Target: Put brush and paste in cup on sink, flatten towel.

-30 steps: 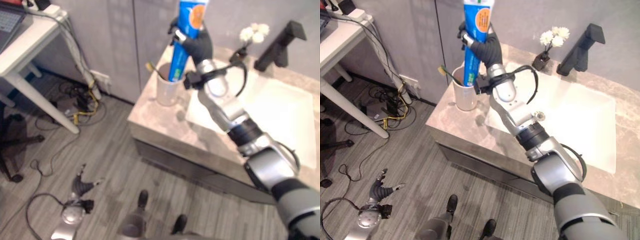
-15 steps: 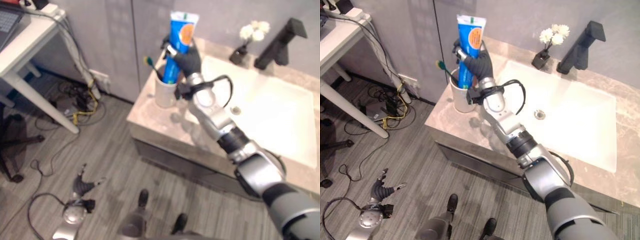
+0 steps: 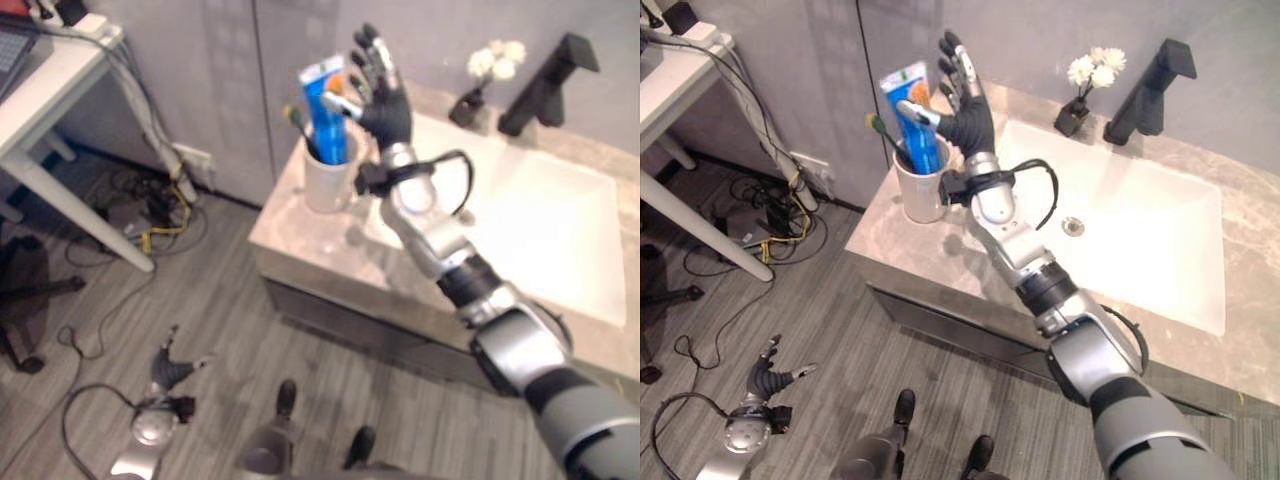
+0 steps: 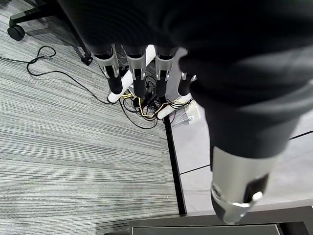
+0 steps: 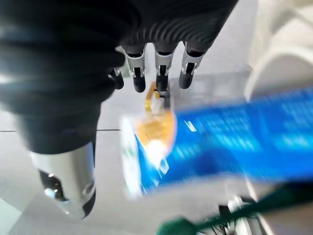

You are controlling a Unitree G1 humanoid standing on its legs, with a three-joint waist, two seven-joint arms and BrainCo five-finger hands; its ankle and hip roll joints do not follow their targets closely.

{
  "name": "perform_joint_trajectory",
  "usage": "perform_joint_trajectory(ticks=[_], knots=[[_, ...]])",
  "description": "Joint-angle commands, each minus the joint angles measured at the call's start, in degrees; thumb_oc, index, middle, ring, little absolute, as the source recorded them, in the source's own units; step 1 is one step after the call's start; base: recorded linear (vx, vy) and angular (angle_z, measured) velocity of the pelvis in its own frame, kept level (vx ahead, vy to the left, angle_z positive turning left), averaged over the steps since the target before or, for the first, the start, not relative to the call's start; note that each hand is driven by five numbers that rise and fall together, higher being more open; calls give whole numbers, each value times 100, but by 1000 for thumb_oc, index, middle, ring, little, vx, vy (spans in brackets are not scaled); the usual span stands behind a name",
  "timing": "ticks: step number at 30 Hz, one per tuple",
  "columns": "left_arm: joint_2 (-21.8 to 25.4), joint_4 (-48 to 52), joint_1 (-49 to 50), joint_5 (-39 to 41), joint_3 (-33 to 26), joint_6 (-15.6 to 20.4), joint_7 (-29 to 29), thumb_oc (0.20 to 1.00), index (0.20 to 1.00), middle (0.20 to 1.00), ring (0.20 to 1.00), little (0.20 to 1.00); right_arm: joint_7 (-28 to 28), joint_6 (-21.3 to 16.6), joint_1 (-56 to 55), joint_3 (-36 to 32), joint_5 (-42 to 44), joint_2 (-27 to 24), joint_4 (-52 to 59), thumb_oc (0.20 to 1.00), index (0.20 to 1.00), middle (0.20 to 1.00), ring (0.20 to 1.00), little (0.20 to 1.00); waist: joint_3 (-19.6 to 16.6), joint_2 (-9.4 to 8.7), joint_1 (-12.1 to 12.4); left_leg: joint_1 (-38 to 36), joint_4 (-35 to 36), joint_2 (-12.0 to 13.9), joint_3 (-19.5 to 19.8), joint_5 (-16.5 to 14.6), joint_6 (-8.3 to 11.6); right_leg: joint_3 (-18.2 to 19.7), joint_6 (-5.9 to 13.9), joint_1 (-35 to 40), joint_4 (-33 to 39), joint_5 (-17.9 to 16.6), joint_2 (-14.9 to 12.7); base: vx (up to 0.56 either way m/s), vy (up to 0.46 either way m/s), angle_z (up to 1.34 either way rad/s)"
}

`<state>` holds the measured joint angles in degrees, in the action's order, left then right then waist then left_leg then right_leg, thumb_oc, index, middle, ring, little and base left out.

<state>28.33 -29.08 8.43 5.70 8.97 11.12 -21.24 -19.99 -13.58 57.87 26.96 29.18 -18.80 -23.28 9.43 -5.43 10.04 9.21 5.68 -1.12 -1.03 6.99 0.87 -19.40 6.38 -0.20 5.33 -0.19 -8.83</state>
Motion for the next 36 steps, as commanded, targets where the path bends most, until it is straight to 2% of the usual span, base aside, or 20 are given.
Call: perform_joint_trajectory(ticks=[1, 7, 13, 15, 17, 19, 20, 22, 23, 24, 25, 26, 27, 29, 30, 31, 32, 33, 35, 36], knots=[[192, -187, -171, -178, 105, 321, -210, 1000, 1000, 1000, 1000, 1000, -145, -421, 146, -163, -429, -201, 409, 1000, 1000, 1000, 1000, 1000, -219, -127, 30, -58, -68, 186, 167, -637, -75, -73, 156, -2, -33, -397, -393, 0, 0, 0], [162, -195, -212, -296, 138, 329, -218, 1000, 1000, 1000, 1000, 1000, -352, -456, 12, -364, -916, -424, 724, 1000, 1000, 1000, 1000, 1000, -307, -98, 1, -231, -68, 220, 96, -688, -79, -11, 157, 124, -33, -367, -383, -2, -10, -4], [146, -120, -257, -418, 119, 377, -238, 1000, 1000, 1000, 1000, 1000, -814, -470, -234, -791, -1793, -812, 1167, 1000, 1000, 1000, 1000, 1000, -436, -50, -65, -457, -68, 266, -22, -758, -79, 89, 153, 289, -33, -305, -371, 3, -21, -9], [201, 116, -249, -504, -4, 450, -244, 1000, 1000, 1000, 1000, 1000, -1077, -450, -550, -1221, -2438, -1363, 1602, 1000, 1000, 1000, 1000, 1000, -489, -24, -153, -559, -68, 311, -45, -775, -53, 140, 140, 370, -33, -248, -325, -7, -55, -12], [217, 344, -136, -452, -327, 546, -173, 1000, 1000, 1000, 1000, 1000, -1353, -369, -957, -1740, -3537, -2656, 2171, 1000, 1000, 1000, 1000, 1000, -566, -5, -309, -626, -68, 345, -57, -806, -34, 171, 139, 419, -33, -187, -287, 26, -40, 9], [189, 540, 22, -423, -547, 589, -104, 1000, 1000, 1000, 1000, 1000, -1743, -328, -1699, -2583, -4190, -3388, 2457, 1000, 1000, 1000, 1000, 1000, -647, 30, -441, -689, -68, 367, -86, -817, -50, 214, 144, 431, -33, -191, -276, 31, 3, 15], [88, 533, 125, -417, -766, 583, -85, 1000, 1000, 1000, 1000, 1000, -1988, -456, -2440, -3475, -4066, -3631, 2559, 1000, 1000, 1000, 1000, 1000, -686, 96, -641, -764, -68, 373, -176, -853, -79, 309, 159, 414, -33, -188, -277, 26, 26, -26], [76, 485, 255, -538, -976, 573, -17, 1000, 1000, 1000, 1000, 1000, -2254, -349, -3521, -4632, -4032, -3805, 2128, 1000, 1000, 1000, 1000, 1000, -718, 138, -809, -864, -68, 398, -330, -926, -113, 491, 180, 384, -33, -191, -272, 18, 29, -47], [98, 491, 251, -539, -941, 573, -15, 1000, 1000, 1000, 1000, 1000, -2254, -367, -3607, -4708, -4024, -3801, 2144, 1000, 1000, 1000, 1000, 1000, -727, 124, -764, -855, -68, 396, -337, -913, -118, 497, 177, 371, -33, -204, -274, 6, 19, -57], [84, 426, 370, -540, -1184, 590, -11, 1000, 1000, 1000, 1000, 1000, -2392, -229, -4436, -5358, -4007, -3823, 1563, 1000, 1000, 1000, 1000, 1000, -744, 166, -919, -925, -68, 424, -484, -953, -114, 667, 194, 319, -33, -227, -264, -5, 9, -71], [98, 430, 366, -538, -1155, 591, -9, 1000, 1000, 1000, 1000, 1000, -2386, -254, -4494, -5411, -3988, -3828, 1556, 1000, 1000, 1000, 1000, 1000, -753, 159, -881, -915, -68, 422, -492, -938, -117, 675, 190, 304, -33, -241, -266, 0, 0, -63], [141, 416, 421, -531, -1250, 603, 4, 1000, 1000, 1000, 1000, 1000, -2489, -133, -4954, -5756, -3813, -3911, 817, 1000, 1000, 1000, 1000, 1000, -757, 161, -942, -929, -68, 443, -569, -953, -109, 760, 192, 257, -33, -252, -255, -12, -12, -62], [128, 389, 478, -533, -1353, 608, -9, 1000, 1000, 1000, 1000, 1000, -2599, 12, -5303, -5965, -3660, -3813, 184, 1000, 1000, 1000, 1000, 1000, -755, 182, -997, -944, -68, 461, -640, -960, -99, 820, 200, 228, -33, -265, -247, 9, -24, -61], [58, 369, 507, -509, -1480, 583, -53, 1000, 1000, 1000, 1000, 1000, -2510, 116, -5770, -6269, -3479, -3637, -248, 1000, 1000, 1000, 1000, 1000, -749, 204, -1067, -960, -68, 483, -697, -960, -91, 865, 190, 210, -33, -280, -239, 11, -30, -41], [12, 350, 511, -480, -1592, 580, -67, 1000, 1000, 1000, 1000, 1000, -2581, 373, -6120, -6481, -3544, -3519, -727, 1000, 1000, 1000, 1000, 1000, -737, 230, -1138, -975, -68, 498, -712, -980, -86, 888, 196, 212, -33, -270, -231, 3, -31, -25], [-15, 340, 538, -486, -1640, 583, -93, 1000, 1000, 1000, 1000, 1000, -2586, 350, -6299, -6590, -3437, -3342, -1014, 1000, 1000, 1000, 1000, 1000, -735, 253, -1157, -977, -68, 507, -732, -968, -87, 895, 187, 202, -33, -280, -225, 13, -50, -19], [-55, 321, 533, -479, -1622, 586, -113, 1000, 1000, 1000, 1000, 1000, -2682, 400, -6422, -6587, -3018, -3080, -1996, 1000, 1000, 1000, 1000, 1000, -727, 289, -1196, -986, -68, 518, -748, -967, -74, 898, 180, 200, -33, -270, -214, 1, -48, -27], [-77, 297, 538, -490, -1594, 595, -123, 1000, 1000, 1000, 1000, 1000, -2688, 431, -6412, -6485, -2889, -3011, -2409, 1000, 1000, 1000, 1000, 1000, -730, 310, -1200, -983, -68, 527, -752, -963, -66, 890, 176, 198, -33, -261, -211, 11, -49, -15], [-91, 315, 540, -490, -1593, 582, -79, 1000, 1000, 1000, 1000, 1000, -2496, 451, -6369, -6331, -2736, -2942, -2779, 1000, 1000, 1000, 1000, 1000, -723, 335, -1208, -981, -68, 532, -748, -958, -58, 897, 172, 193, -33, -257, -201, -4, -30, -9], [-133, 300, 506, -466, -1512, 587, -81, 1000, 1000, 1000, 1000, 1000, -2201, 364, -6324, -6028, -2308, -2623, -3487, 1000, 1000, 1000, 1000, 1000, -696, 377, -1228, -988, -68, 549, -760, -956, -36, 897, 162, 201, -33, -239, -189, -24, -40, -10]])
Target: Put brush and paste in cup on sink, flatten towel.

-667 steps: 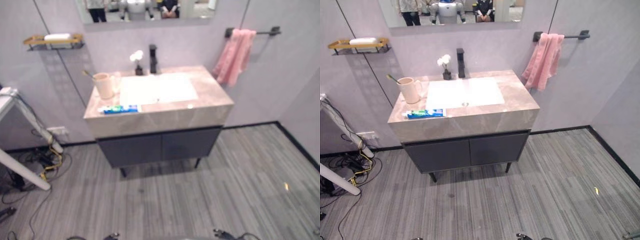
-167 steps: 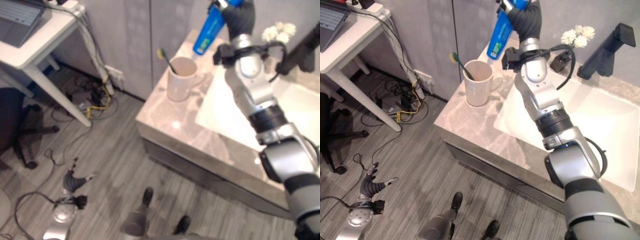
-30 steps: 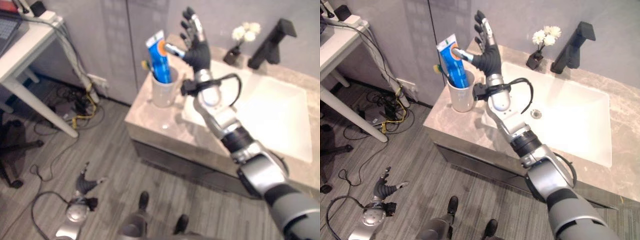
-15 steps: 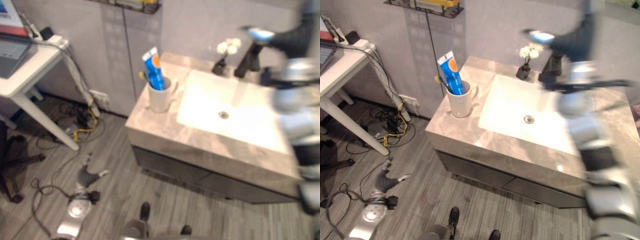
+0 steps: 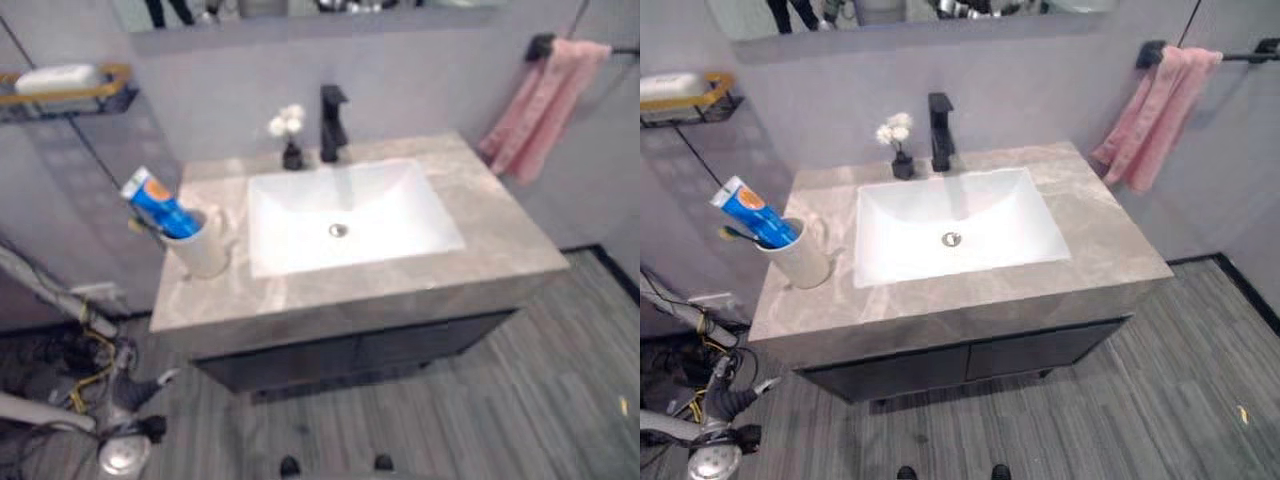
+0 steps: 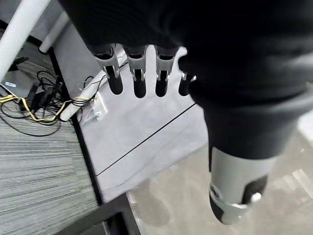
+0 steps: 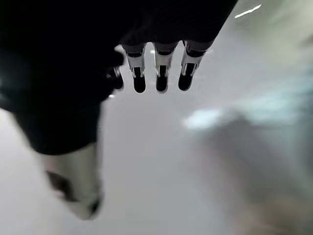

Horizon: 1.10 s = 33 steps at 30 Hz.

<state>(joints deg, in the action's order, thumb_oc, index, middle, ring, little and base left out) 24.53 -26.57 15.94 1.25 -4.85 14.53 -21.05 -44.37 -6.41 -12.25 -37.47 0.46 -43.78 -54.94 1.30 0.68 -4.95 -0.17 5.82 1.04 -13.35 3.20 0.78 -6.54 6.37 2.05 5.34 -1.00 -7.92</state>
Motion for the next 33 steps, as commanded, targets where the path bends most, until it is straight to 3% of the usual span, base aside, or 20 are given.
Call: perform_joint_trajectory(ticks=[1, 3, 4, 8, 9, 10, 12, 16, 22, 26, 33], knots=[[261, 29, -277, -14, -92, 247, -76, 1000, 1000, 1000, 1000, 1000, 466, -343, 754, 596, 784, -54, -825, 1000, 1000, 1000, 1000, 1000, 130, -223, 274, -42, -82, 339, 473, -570, -17, -395, 156, -24, -34, -148, -272, -23, -39, -9], [258, 26, -279, -12, -105, 249, -75, 1000, 1000, 1000, 1000, 1000, 480, -372, 791, 626, 805, -77, -875, 1000, 1000, 1000, 1000, 1000, 126, -225, 261, -22, -82, 336, 472, -552, -20, -393, 151, -43, -34, -161, -275, -7, -16, 1], [275, 85, -313, 52, -46, 252, -15, 1000, 1000, 1000, 1000, 1000, 954, -293, 925, 950, 1194, 235, -1592, 1000, 1000, 1000, 1000, 1000, 147, -188, 296, -29, -82, 354, 470, -550, 7, -420, 137, -19, -34, -138, -260, -19, -45, 4], [281, 307, -304, -83, -219, 213, 27, 1000, 1000, 1000, 1000, 1000, 2075, -52, 1000, 1801, 1502, 1162, -2616, 1000, 1000, 1000, 1000, 1000, 180, -146, 307, -27, -82, 367, 485, -516, 45, -450, 85, 6, -34, -113, -235, -9, -56, 9], [238, 526, -238, -28, -371, 212, 107, 1000, 1000, 1000, 1000, 1000, 2343, 9, 1058, 2041, 1517, 1472, -2795, 1000, 1000, 1000, 1000, 1000, 179, -123, 334, -18, -82, 371, 500, -493, 54, -486, 61, 16, -34, -101, -233, 9, -54, 11], [241, 554, -211, -26, -395, 197, 117, 1000, 1000, 1000, 1000, 1000, 2345, 7, 1063, 2056, 1517, 1478, -2800, 1000, 1000, 1000, 1000, 1000, 175, -131, 318, -18, -82, 372, 504, -493, 55, -491, 60, 19, -34, -99, -233, 9, -48, 16], [132, 852, -76, 11, -556, 227, 308, 1000, 1000, 1000, 1000, 1000, 2935, 103, 930, 2748, 1062, 2142, -2835, 1000, 1000, 1000, 1000, 1000, 211, -86, 356, -36, -82, 385, 518, -477, 89, -541, 27, 69, -34, -62, -216, 8, -49, 13], [38, 1050, 27, 63, -673, 258, 360, 1000, 1000, 1000, 1000, 1000, 3065, -18, 945, 3201, 838, 2396, -2454, 1000, 1000, 1000, 1000, 1000, 228, -52, 373, -23, -82, 402, 534, -442, 119, -582, -1, 90, -34, -40, -208, 0, -39, 8], [76, 1632, 176, 246, -772, 440, 465, 1000, 1000, 1000, 1000, 1000, 3250, -472, 693, 3582, 822, 2219, -961, 1000, 1000, 1000, 1000, 1000, 277, -12, 314, 16, -82, 430, 549, -389, 154, -607, -31, 83, -34, -35, -188, -5, -21, 4], [326, 2312, 508, 611, -798, 679, 971, 1000, 1000, 1000, 1000, 1000, 4071, -814, 359, 4049, 1027, 1884, 460, 1000, 1000, 1000, 1000, 1000, 290, 11, 294, -4, -82, 442, 555, -387, 178, -642, -36, 106, -34, -17, -187, 12, -16, 4], [665, 2782, 666, 826, -895, 834, 1301, 1000, 1000, 1000, 1000, 1000, 4147, -905, 359, 4292, 958, 2031, 674, 1000, 1000, 1000, 1000, 1000, 294, 45, 339, -23, -82, 447, 546, -397, 195, -681, -21, 115, -34, -16, -201, 7, 0, 3]])
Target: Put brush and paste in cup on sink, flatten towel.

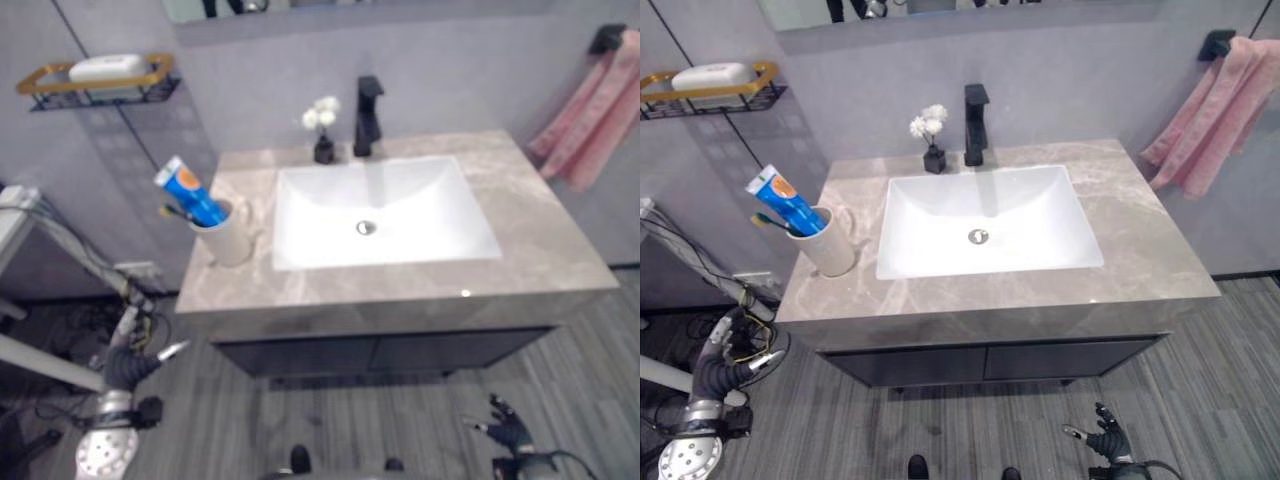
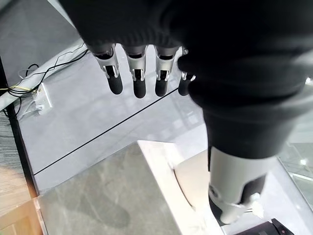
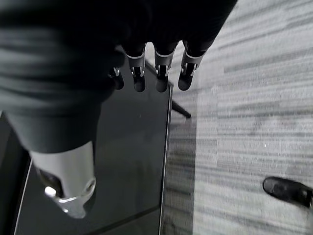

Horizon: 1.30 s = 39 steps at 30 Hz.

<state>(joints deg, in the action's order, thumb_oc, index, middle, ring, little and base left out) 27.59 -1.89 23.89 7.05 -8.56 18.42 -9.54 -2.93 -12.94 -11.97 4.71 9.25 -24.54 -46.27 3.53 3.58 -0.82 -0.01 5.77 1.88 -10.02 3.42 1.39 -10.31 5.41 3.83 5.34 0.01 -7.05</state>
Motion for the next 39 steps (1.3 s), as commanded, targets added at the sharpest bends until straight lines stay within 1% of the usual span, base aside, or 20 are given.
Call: perform_joint_trajectory(ticks=[1, 2, 6, 7, 9, 11, 12, 15, 18, 19, 20, 21, 23, 24, 26, 28, 29, 30, 36, 39], knots=[[369, 378, -136, 326, -540, 475, 172, 1000, 1000, 1000, 1000, 1000, -22, -266, 346, 76, 70, 133, -241, 1000, 1000, 1000, 1000, 1000, 75, -242, -68, -39, -77, 363, 216, -420, 136, -309, 78, -62, -34, -116, -289, 0, 0, 0], [368, 514, -149, 765, -559, 514, 367, 1000, 1000, 1000, 1000, 1000, -47, -264, 333, 78, 95, 201, -248, 1000, 1000, 1000, 1000, 1000, 81, -226, -64, -38, -77, 366, 217, -419, 136, -319, 78, -61, -34, -115, -293, 0, 0, 0], [483, 672, -89, 1249, -492, 544, 818, 1000, 1000, 1000, 1000, 1000, -4, -237, 333, 15, 291, 440, -456, 1000, 1000, 1000, 1000, 1000, 84, -206, -66, -56, -77, 353, 185, -438, 124, -271, 93, -80, -34, -134, -307, 0, 0, 0], [558, 793, -59, 1551, -471, 534, 1052, 1000, 1000, 1000, 1000, 1000, 18, -243, 347, -15, 368, 504, -528, 1000, 1000, 1000, 1000, 1000, 78, -196, -61, -68, -77, 348, 145, -452, 119, -247, 106, -95, -34, -147, -319, 0, 0, 0], [549, 853, -41, 1730, -481, 521, 1147, 1000, 1000, 1000, 1000, 1000, 19, -238, 336, -8, 350, 510, -504, 1000, 1000, 1000, 1000, 1000, 71, -197, -57, -72, -77, 347, 130, -459, 119, -236, 112, -99, -34, -149, -323, 15, 16, -5], [558, 917, -98, 2409, -412, 498, 1578, 1000, 1000, 1000, 1000, 1000, 20, -234, 330, -11, 315, 522, -563, 1000, 1000, 1000, 1000, 1000, 53, -196, -58, -84, -77, 334, 114, -477, 112, -210, 124, -107, -34, -159, -334, 17, 20, -6], [558, 917, -98, 2409, -412, 498, 1578, 1000, 1000, 1000, 1000, 1000, 20, -234, 330, -11, 315, 522, -563, 1000, 1000, 1000, 1000, 1000, 53, -196, -57, -84, -77, 334, 114, -477, 112, -210, 124, -107, -34, -159, -334, 18, 30, -4], [774, 1195, -128, 3408, -360, 323, 2220, 1000, 1000, 1000, 1000, 1000, -64, -241, 309, 80, -89, 417, -471, 1000, 1000, 1000, 1000, 1000, 23, -186, -73, -98, -77, 316, 104, -496, 104, -196, 149, -116, -34, -184, -355, 11, 32, -4], [883, 1257, -142, 4060, -312, 170, 2558, 1000, 1000, 1000, 1000, 1000, -79, -252, 260, 108, -228, 352, -384, 1000, 1000, 1000, 1000, 1000, 3, -189, -78, -93, -77, 297, 116, -501, 97, -205, 173, -122, -34, -205, -373, 3, 19, -1], [946, 1083, -145, 4490, -217, -6, 2778, 1000, 1000, 1000, 1000, 1000, -79, -247, 255, 110, -248, 337, -375, 1000, 1000, 1000, 1000, 1000, -2, -183, -91, -86, -77, 289, 112, -500, 91, -202, 190, -135, -34, -223, -384, -2, 37, 0], [994, 952, -129, 4672, -212, -82, 2923, 1000, 1000, 1000, 1000, 1000, -70, -243, 254, 121, -266, 320, -351, 1000, 1000, 1000, 1000, 1000, -4, -183, -91, -83, -77, 283, 112, -501, 89, -199, 198, -139, -34, -231, -391, -3, 43, 0], [963, 711, -101, 5098, -120, -315, 3187, 1000, 1000, 1000, 1000, 1000, -21, -251, 194, 93, -268, 307, -272, 1000, 1000, 1000, 1000, 1000, -2, -178, -107, -94, -77, 277, 105, -507, 83, -196, 213, -139, -34, -239, -402, 5, 53, -2], [979, 502, -39, 5190, -44, -392, 3329, 1000, 1000, 1000, 1000, 1000, 31, -259, 137, 23, -159, 318, -216, 1000, 1000, 1000, 1000, 1000, -9, -184, -116, -95, -77, 261, 93, -518, 70, -179, 225, -149, -34, -253, -413, 7, 51, -5], [903, 176, -29, 5342, 70, -555, 3478, 1000, 1000, 1000, 1000, 1000, 59, -276, 95, -79, 10, 377, -260, 1000, 1000, 1000, 1000, 1000, 0, -182, -133, -104, -77, 243, 92, -527, 56, -164, 240, -146, -34, -269, -428, -1, 45, -7], [961, 73, 58, 5390, 64, -613, 3652, 1000, 1000, 1000, 1000, 1000, 121, -292, 21, -98, 6, 377, -213, 1000, 1000, 1000, 1000, 1000, -12, -186, -135, -94, -77, 226, 84, -538, 43, -163, 260, -166, -34, -285, -451, 0, 60, -5], [1035, -76, 118, 5253, 90, -588, 3676, 1000, 1000, 1000, 1000, 1000, 149, -299, -16, -79, -15, 357, -178, 1000, 1000, 1000, 1000, 1000, -20, -197, -135, -98, -77, 212, 77, -551, 30, -164, 271, -161, -34, -289, -464, 1, 62, -2], [1221, -58, 192, 5094, 118, -549, 3687, 1000, 1000, 1000, 1000, 1000, 138, -294, -21, -70, -61, 294, -109, 1000, 1000, 1000, 1000, 1000, -11, -204, -141, -101, -77, 185, 79, -562, 12, -160, 283, -156, -34, -307, -485, -2, 81, 1], [1272, -71, 206, 5082, 144, -553, 3703, 1000, 1000, 1000, 1000, 1000, 138, -292, -9, -59, -72, 269, -116, 1000, 1000, 1000, 1000, 1000, -11, -212, -143, -108, -77, 176, 79, -569, 3, -158, 293, -152, -34, -313, -494, -4, 62, 1], [1462, -134, 103, 4939, 306, -508, 3731, 1000, 1000, 1000, 1000, 1000, 138, -269, 89, 82, -114, 217, -151, 1000, 1000, 1000, 1000, 1000, -27, -249, -137, -105, -77, 114, 94, -595, -36, -160, 337, -155, -34, -347, -546, 0, 40, 0], [1644, 114, 79, 4861, 341, -439, 3706, 1000, 1000, 1000, 1000, 1000, 119, -266, 135, 160, -138, 210, -154, 1000, 1000, 1000, 1000, 1000, -30, -246, -138, -91, -77, 87, 107, -607, -52, -164, 350, -162, -34, -371, -577, -11, 43, 0]])
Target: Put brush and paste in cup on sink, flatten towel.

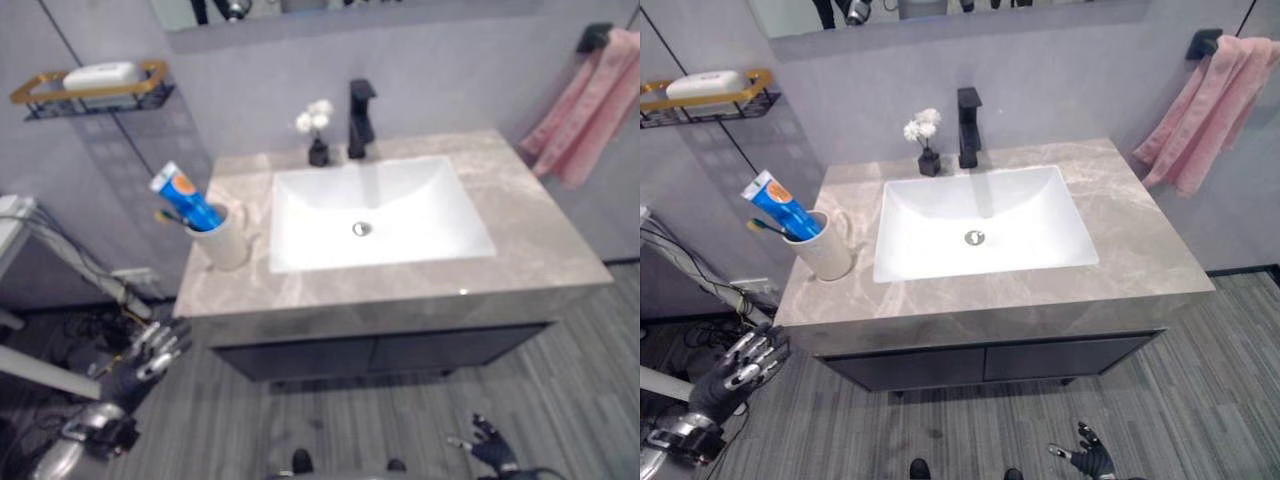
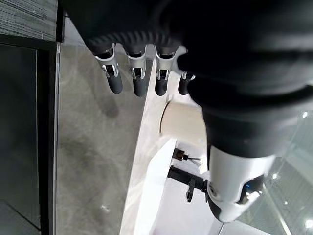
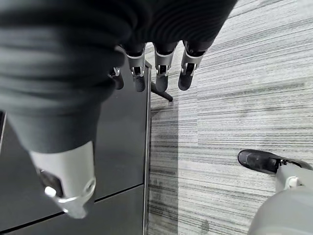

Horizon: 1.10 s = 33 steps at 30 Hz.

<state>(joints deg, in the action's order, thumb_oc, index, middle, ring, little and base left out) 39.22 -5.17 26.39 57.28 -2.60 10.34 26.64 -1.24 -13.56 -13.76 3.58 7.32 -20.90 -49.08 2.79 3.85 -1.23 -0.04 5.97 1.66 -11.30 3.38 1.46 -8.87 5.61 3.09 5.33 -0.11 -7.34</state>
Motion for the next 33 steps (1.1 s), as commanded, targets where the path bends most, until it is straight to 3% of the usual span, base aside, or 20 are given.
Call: perform_joint_trajectory(ticks=[1, 10, 11, 12, 13, 17, 19, 20, 27, 33], knots=[[571, 561, -168, -161, -267, 381, 101, 1000, 1000, 1000, 1000, 1000, -53, -204, 339, 317, 38, -153, 93, 1000, 1000, 1000, 1000, 1000, 43, -270, -93, -83, -97, 97, 237, -607, -66, -310, 336, -93, -33, -367, -559, -14, 51, 0], [678, 1016, -81, -354, -474, 632, -20, 1000, 1000, 1000, 1000, 1000, -130, -200, 351, 488, -152, -103, -18, 1000, 1000, 1000, 1000, 1000, 25, -245, -43, -53, -97, 32, 222, -623, -103, -281, 385, -153, -33, -421, -622, -4, 12, 0], [653, 1026, -90, -372, -489, 656, -42, 749, 749, 749, 749, 749, -143, -197, 353, 482, -156, -96, -33, 1000, 1000, 1000, 1000, 1000, 23, -247, -38, -49, -97, 32, 226, -622, -105, -279, 385, -159, -33, -423, -624, 0, 0, 0], [609, 1049, -97, -390, -499, 673, -67, 586, 586, 586, 586, 586, -148, -195, 346, 474, -157, -88, -28, 1000, 1000, 1000, 1000, 1000, 24, -248, -35, -42, -97, 35, 226, -617, -105, -280, 379, -166, -33, -421, -626, 0, 0, 0], [609, 1049, -97, -390, -499, 673, -67, 586, 586, 586, 586, 586, -148, -195, 346, 474, -157, -88, -28, 1000, 1000, 1000, 1000, 1000, 24, -248, -35, -42, -97, 35, 226, -617, -105, -280, 379, -166, -33, -421, -626, 0, 0, 0], [520, 1035, -83, -523, -445, 704, -107, 435, 435, 435, 435, 435, -157, -196, 352, 454, -114, -127, -53, 1000, 1000, 1000, 1000, 1000, 24, -242, -27, -25, -97, 47, 232, -594, -97, -271, 361, -187, -33, -409, -605, 0, 0, 0], [424, 988, -119, -512, -421, 723, -146, 228, 228, 228, 228, 228, -171, -204, 356, 448, -118, -144, -44, 1000, 1000, 1000, 1000, 1000, 29, -246, -26, -21, -97, 54, 236, -587, -90, -272, 355, -190, -33, -405, -599, 0, 0, 0], [368, 965, -154, -501, -398, 716, -155, 200, 200, 200, 200, 200, -183, -202, 369, 441, -121, -149, -82, 1000, 1000, 1000, 1000, 1000, 32, -245, -25, -21, -97, 56, 237, -584, -89, -277, 352, -190, -33, -402, -596, 0, 0, 0], [-313, 827, -461, -914, -385, 960, -657, 200, 200, 200, 200, 200, -336, -191, 464, 447, -200, -158, -160, 1000, 1000, 1000, 1000, 1000, 51, -307, 3, 7, -97, 99, 263, -560, -67, -319, 313, -191, -33, -369, -551, 0, 0, 0], [-566, 844, -666, -1622, -403, 1203, -1139, 200, 200, 200, 200, 200, -419, -180, 511, 477, -219, -128, -159, 1000, 1000, 1000, 1000, 1000, 69, -348, 7, 27, -97, 122, 271, -551, -60, -320, 282, -207, -33, -334, -524, 0, 0, 0]])
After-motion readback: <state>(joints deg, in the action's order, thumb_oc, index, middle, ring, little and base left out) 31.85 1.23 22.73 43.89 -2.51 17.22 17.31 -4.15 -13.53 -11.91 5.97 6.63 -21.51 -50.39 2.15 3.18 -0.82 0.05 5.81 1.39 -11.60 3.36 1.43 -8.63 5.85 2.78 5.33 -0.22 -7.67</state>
